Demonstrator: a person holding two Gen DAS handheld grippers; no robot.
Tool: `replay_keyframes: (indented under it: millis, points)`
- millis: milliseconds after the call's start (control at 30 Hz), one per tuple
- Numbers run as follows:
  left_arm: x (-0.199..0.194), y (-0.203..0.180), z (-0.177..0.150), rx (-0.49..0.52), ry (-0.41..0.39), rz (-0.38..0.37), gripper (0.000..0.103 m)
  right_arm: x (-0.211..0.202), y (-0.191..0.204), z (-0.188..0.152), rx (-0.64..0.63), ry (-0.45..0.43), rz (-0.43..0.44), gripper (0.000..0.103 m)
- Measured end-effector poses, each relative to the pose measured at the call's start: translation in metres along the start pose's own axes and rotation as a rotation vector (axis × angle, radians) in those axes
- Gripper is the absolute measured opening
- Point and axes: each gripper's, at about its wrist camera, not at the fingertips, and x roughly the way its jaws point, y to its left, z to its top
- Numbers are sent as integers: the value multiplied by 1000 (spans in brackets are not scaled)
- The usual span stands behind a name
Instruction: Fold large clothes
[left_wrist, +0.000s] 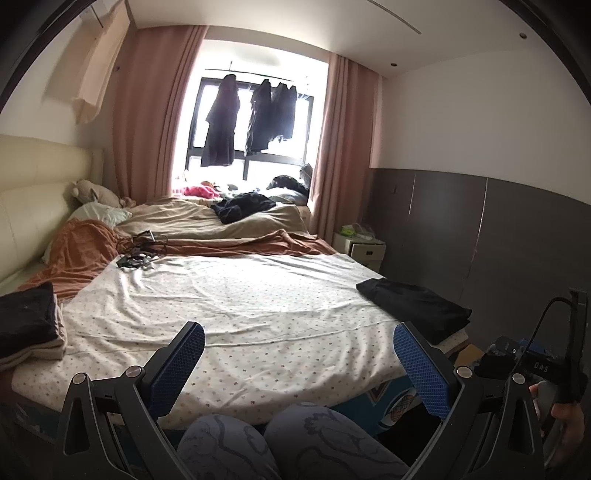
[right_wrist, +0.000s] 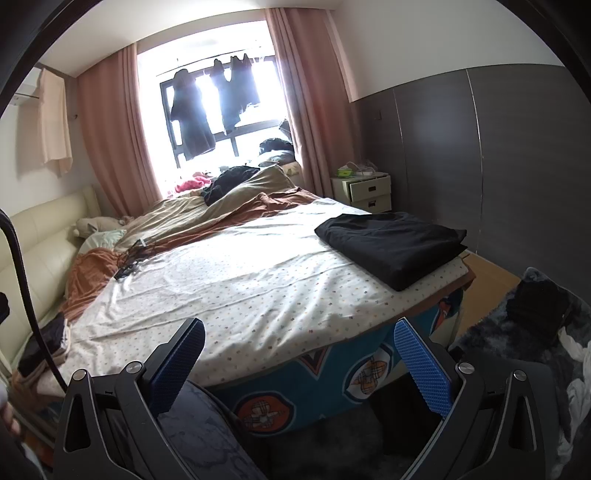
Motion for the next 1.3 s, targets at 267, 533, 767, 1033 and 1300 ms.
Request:
replay_keyframes:
  millis: [267,533,767,1033,1300]
  points:
    - [-3,5,-2,-8,3,22,103,-3,1,-1,-1,2,1,103]
    - [-4,4,-2,-13,2,25,103,-7,1,-2,0,-6,0,103]
    - [-7,4,-1,-10,2,23,103,-8,1,-2,2,-3,0,103]
    - [-10,4,-2,-12,3,16,103,-11,1,-5,4,-1,-1,103]
    - [-12,0,-3,-5,-1,15,103,-12,1,-5,4,-3,1,103]
